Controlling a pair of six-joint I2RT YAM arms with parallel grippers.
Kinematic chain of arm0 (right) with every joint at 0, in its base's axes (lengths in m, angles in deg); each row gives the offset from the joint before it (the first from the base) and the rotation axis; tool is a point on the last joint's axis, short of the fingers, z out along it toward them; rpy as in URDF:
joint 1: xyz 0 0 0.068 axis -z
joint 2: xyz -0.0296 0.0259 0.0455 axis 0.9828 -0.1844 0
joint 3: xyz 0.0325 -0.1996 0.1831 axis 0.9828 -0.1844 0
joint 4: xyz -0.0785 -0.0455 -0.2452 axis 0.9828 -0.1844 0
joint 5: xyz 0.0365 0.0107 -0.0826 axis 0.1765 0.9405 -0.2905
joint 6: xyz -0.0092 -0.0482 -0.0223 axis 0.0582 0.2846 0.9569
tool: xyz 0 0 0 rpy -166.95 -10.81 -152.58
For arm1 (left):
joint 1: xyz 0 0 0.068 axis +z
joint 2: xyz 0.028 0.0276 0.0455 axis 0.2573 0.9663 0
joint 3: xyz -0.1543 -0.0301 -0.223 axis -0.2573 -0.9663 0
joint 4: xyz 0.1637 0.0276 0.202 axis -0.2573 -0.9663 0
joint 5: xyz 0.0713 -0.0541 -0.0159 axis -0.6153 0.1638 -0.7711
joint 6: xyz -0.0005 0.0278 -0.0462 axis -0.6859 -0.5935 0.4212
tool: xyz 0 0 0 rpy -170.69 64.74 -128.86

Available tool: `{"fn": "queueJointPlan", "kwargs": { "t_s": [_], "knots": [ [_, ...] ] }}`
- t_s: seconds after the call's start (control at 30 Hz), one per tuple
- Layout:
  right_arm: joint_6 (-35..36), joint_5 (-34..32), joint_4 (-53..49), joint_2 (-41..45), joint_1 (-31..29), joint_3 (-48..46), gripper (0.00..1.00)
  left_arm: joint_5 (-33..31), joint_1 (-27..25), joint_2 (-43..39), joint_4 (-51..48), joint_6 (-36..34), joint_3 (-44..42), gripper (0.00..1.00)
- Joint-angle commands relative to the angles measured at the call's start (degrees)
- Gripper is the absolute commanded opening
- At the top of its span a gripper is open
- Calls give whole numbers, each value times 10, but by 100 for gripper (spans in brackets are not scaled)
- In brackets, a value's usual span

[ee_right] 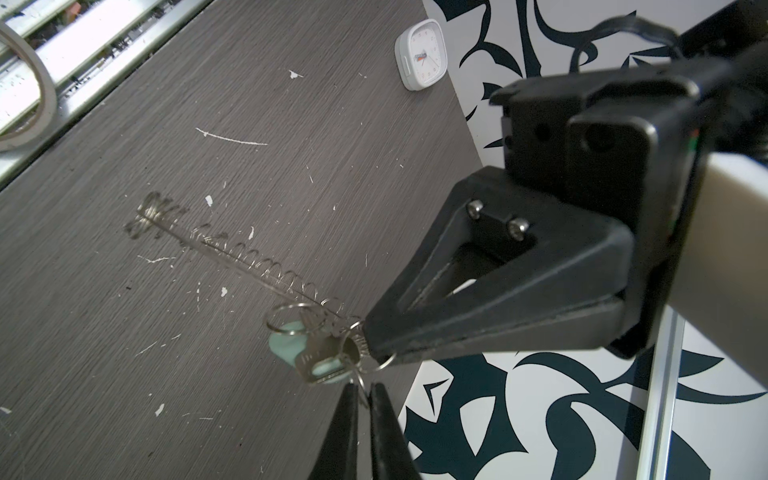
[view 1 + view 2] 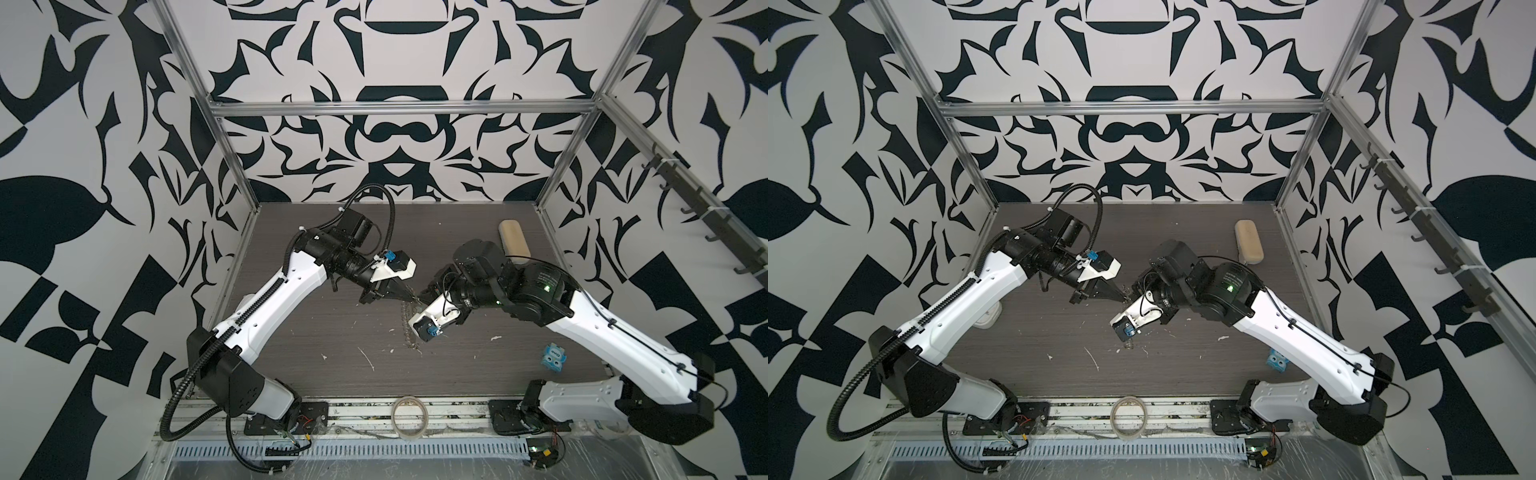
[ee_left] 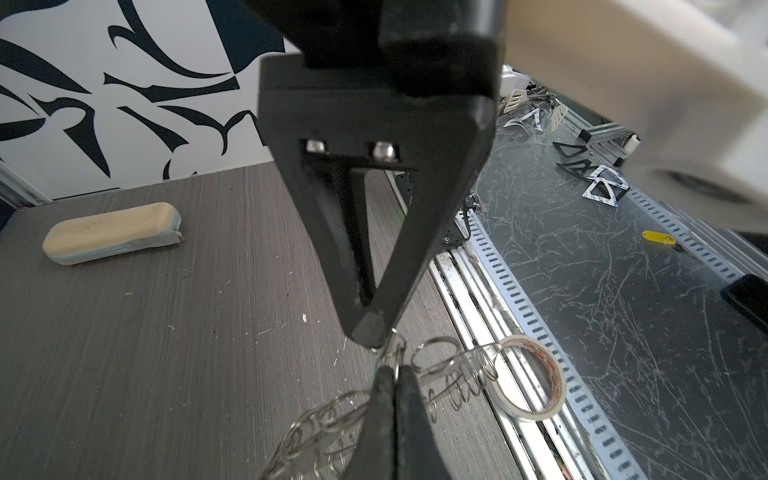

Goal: Remove the keys from the keyring

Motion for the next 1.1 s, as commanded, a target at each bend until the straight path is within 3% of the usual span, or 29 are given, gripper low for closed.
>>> {"fn": "queueJointPlan", "kwargs": {
  "t_s": [0.0,0.13,0.23,0.73,0.9,1.07],
  "knots": [
    [-1,-2,2,4,-5,7,8,25,2,-2,-13,-2,10,0],
    [-3,0,2,3,-8,5,0,25,2,-4,-11,0,8,0],
    [-16,16,2,8,-7,5,0,25,2,-6,-8,-1,5,0],
    [-201,301,129,62,111,-44,0,27,2,-26,15,12,0,0],
    [-289,401,235,77,167,-111,0,25,2,-36,31,22,-3,0],
    [-433,502,398,83,208,-184,0,22,2,-37,29,23,-3,0]
  ]
}}
